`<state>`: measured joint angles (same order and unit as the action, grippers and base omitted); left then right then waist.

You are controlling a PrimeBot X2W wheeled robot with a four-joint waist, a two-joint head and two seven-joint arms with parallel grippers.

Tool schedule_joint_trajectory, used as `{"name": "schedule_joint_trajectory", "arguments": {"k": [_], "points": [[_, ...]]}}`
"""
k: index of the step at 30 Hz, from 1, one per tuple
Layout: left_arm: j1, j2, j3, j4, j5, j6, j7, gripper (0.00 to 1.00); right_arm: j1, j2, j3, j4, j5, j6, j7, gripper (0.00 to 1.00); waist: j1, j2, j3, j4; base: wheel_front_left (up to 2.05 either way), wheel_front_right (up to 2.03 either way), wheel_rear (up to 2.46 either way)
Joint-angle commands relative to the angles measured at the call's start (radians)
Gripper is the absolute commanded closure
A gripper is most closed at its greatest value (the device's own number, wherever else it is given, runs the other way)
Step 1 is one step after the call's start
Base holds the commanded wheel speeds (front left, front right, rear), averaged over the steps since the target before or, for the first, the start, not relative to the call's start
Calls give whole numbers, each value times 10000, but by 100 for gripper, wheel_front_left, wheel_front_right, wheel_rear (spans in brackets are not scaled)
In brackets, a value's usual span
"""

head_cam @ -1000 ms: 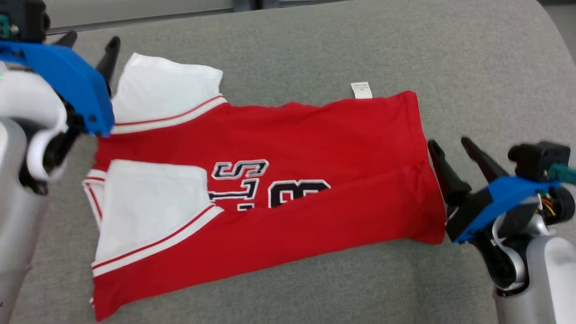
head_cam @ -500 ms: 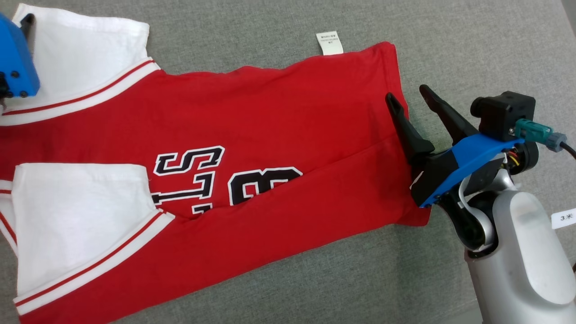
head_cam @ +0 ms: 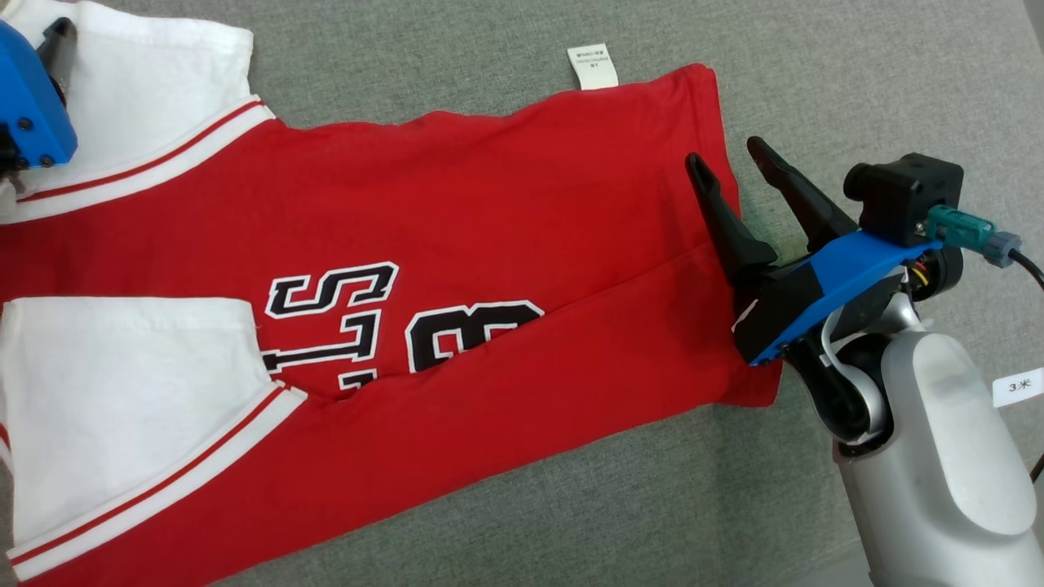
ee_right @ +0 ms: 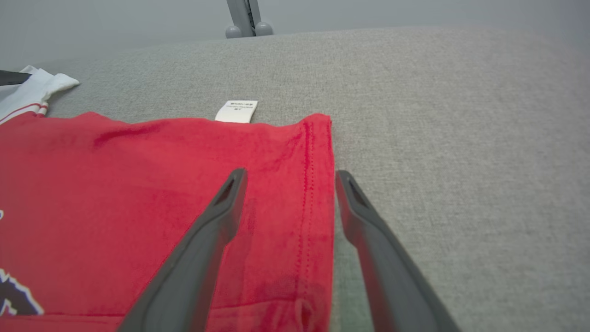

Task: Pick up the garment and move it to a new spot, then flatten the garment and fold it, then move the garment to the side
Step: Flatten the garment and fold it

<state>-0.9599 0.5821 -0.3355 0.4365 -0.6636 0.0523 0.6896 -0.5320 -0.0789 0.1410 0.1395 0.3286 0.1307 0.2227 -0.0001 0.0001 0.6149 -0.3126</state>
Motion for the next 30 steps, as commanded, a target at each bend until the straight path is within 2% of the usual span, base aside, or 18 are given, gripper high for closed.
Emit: {"name": "schedule_joint_trajectory", "arguments": {"k": [1, 2, 3, 5, 8, 12, 23, 30], "points": [[256, -144, -78, -41, -58, -58, 85, 4, -232, -94, 3, 19, 47, 2, -78, 0, 1, -1, -8, 29, 0, 0, 0], [268, -137, -105, -76, -54, -66, 66, 36, -274, -98, 4, 35, 31, 2, -74, 0, 1, -1, -16, 48, 0, 0, 0], [274, -122, -152, -113, -17, -80, 53, 54, -294, -98, 13, 48, 14, 2, -79, 0, 1, -1, -23, 65, 0, 0, 0], [315, -106, -230, -170, 27, -91, 13, 100, -339, -99, 53, 104, -17, 2, -84, 0, 1, -1, -37, 102, 0, 0, 0], [296, -143, -152, -251, 113, -13, -368, 100, -515, -114, 114, 199, -47, 2, -53, 0, 1, -1, -75, 181, 0, 0, 0], [184, -303, -140, -245, 101, -128, -819, 100, -819, -345, 184, 490, -106, 2, 124, 0, 1, -1, -233, 410, 0, 0, 0], [3, -944, -373, -472, -63, -646, -1696, 100, -2328, -2060, 416, 2006, -422, 2, 1895, 0, 1, -1, -671, 1539, 0, 0, 0], [86, -1340, -611, -648, -154, -954, -2048, 100, -2742, -2608, 739, 2845, -55, 2, 2874, 0, 1, -1, -738, 2049, 0, 0, 0]]}}
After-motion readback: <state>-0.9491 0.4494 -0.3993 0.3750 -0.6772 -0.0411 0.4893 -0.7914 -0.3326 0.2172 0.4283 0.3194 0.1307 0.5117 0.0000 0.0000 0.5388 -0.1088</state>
